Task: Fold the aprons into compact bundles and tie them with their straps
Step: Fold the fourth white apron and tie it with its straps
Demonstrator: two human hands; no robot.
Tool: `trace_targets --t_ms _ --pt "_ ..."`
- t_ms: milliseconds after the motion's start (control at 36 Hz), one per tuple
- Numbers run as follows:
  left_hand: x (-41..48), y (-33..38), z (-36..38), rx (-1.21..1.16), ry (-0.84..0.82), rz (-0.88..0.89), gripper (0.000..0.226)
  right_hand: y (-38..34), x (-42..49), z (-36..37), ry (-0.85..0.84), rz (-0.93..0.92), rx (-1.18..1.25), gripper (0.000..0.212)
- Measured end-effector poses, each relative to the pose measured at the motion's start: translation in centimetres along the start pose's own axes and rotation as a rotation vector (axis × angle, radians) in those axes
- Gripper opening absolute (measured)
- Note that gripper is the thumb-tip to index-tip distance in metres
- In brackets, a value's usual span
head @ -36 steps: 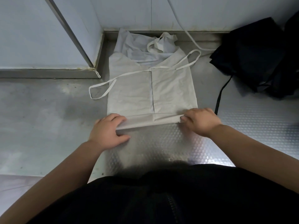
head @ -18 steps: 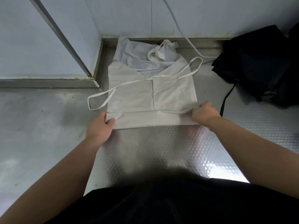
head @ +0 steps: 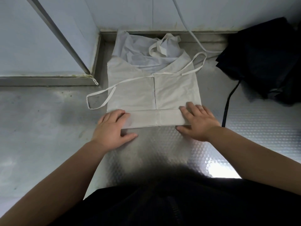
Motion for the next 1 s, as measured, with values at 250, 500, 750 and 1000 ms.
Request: trace_targets --t_ms 250,500,750,1000 --pt "1.1 -1.3 -1.0 -0.106 0.042 -0.029 0.072 -0.5 -0.5 -1.3 0.099 -0.013 0.013 0.066" --pt "2.2 -2.0 -3.4 -0.626 0.000 -0.284 0.009 1.9 0.0 -3.4 -0.014 0.094 0.460 0.044" --pt "1.6 -2.3 -2.1 -0.523 0.172 -0.539 0.021 2.0 -0.1 -2.5 0.095 0.361 0.654 0.045" --pt "1.3 -0.8 -0.4 -0.109 0.256 -0.111 0.047 -0.4 -0.2 -1.4 0.202 0.023 -0.011 0.053"
Point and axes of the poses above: each hand's wrist, its own x-axis towards the middle knuckle, its own z-axis out of the palm, y = z × x, the point moved 2 cm from there along x, towards the middle knuckle, and after that the axes turned 4 degrees about z, right-handed, at the moved point
